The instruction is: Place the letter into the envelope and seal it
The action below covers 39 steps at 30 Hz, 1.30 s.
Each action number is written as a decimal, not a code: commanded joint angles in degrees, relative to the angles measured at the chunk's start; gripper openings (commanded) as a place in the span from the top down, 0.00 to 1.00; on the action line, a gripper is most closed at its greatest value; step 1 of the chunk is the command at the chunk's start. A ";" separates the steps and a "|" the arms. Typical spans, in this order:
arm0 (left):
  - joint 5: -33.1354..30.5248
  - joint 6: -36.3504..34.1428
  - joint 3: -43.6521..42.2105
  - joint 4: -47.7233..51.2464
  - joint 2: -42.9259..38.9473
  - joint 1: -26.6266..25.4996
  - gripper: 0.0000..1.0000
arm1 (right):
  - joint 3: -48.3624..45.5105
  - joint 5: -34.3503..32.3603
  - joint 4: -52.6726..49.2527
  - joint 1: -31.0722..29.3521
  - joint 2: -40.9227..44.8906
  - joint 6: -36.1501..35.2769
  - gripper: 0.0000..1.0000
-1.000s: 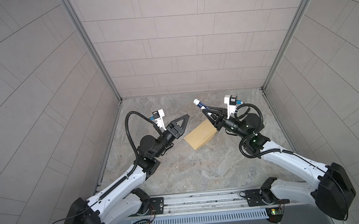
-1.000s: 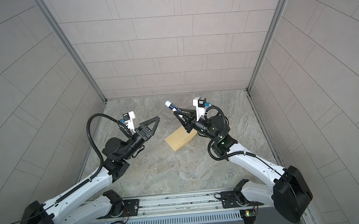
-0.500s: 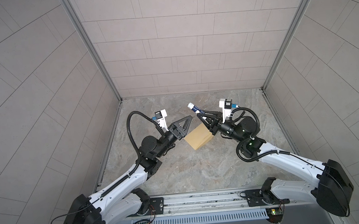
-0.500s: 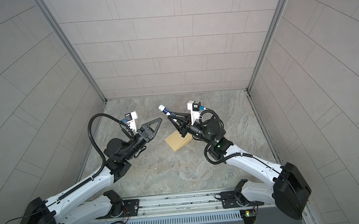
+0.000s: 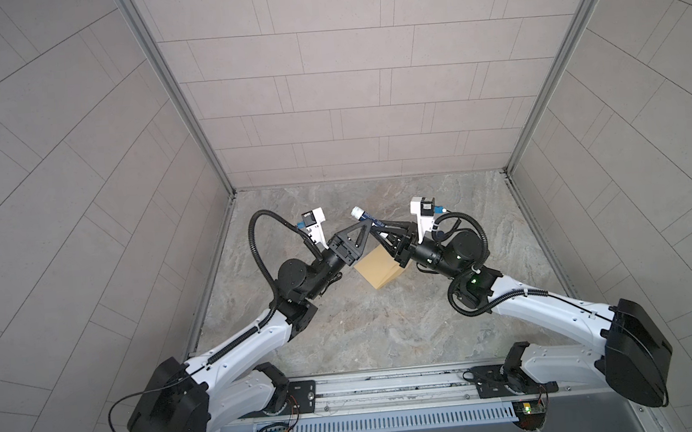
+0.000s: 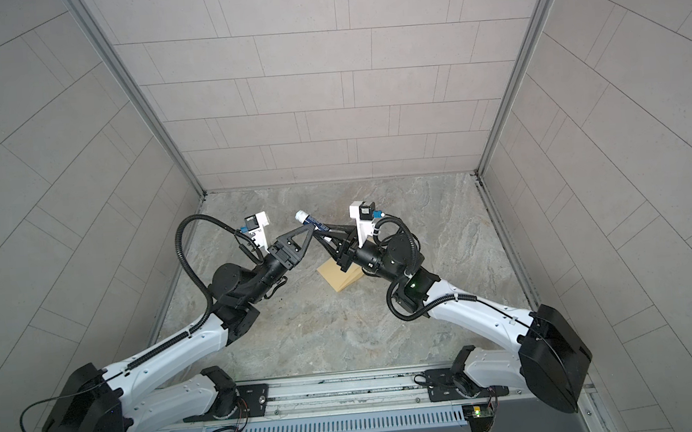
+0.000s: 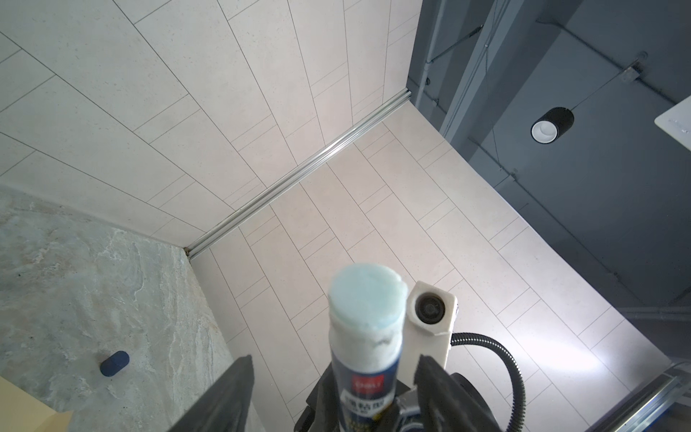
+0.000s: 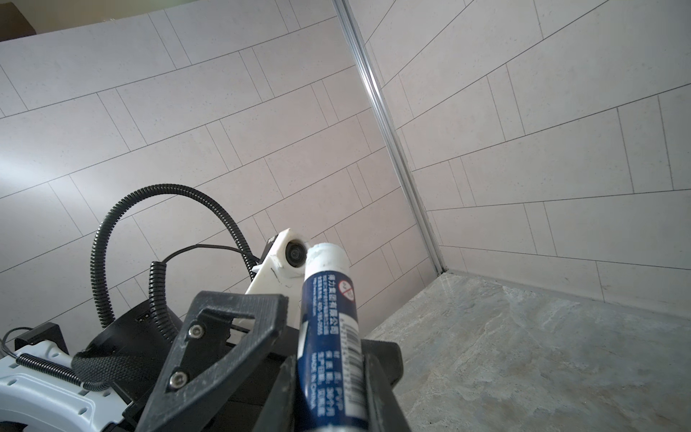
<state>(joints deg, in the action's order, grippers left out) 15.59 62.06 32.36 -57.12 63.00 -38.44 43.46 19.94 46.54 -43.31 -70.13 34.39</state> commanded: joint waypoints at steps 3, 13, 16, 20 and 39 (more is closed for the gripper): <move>0.28 -0.44 1.74 -5.38 -0.07 -0.41 0.38 | 0.05 -1.13 4.18 -0.81 -0.67 0.84 1.00; 0.04 -0.95 1.57 -6.24 0.45 -0.39 0.58 | -1.87 -5.04 9.93 -1.95 -2.68 4.50 1.00; 0.01 -1.22 1.54 -6.25 0.38 -0.35 0.62 | -2.07 -5.43 11.49 -2.15 -3.52 5.73 1.00; -0.06 -1.67 1.55 -6.25 0.44 -0.38 0.68 | -2.28 -5.42 13.57 -2.31 -4.71 7.15 1.00; -0.07 -4.46 1.48 -5.46 0.11 -0.36 0.60 | -2.11 -5.00 18.54 -2.48 -7.80 11.46 1.00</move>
<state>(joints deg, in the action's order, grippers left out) 14.06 59.90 32.45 -59.64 63.66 -38.44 41.23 15.25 62.24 -45.39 -77.36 43.70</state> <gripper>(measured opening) 0.383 0.223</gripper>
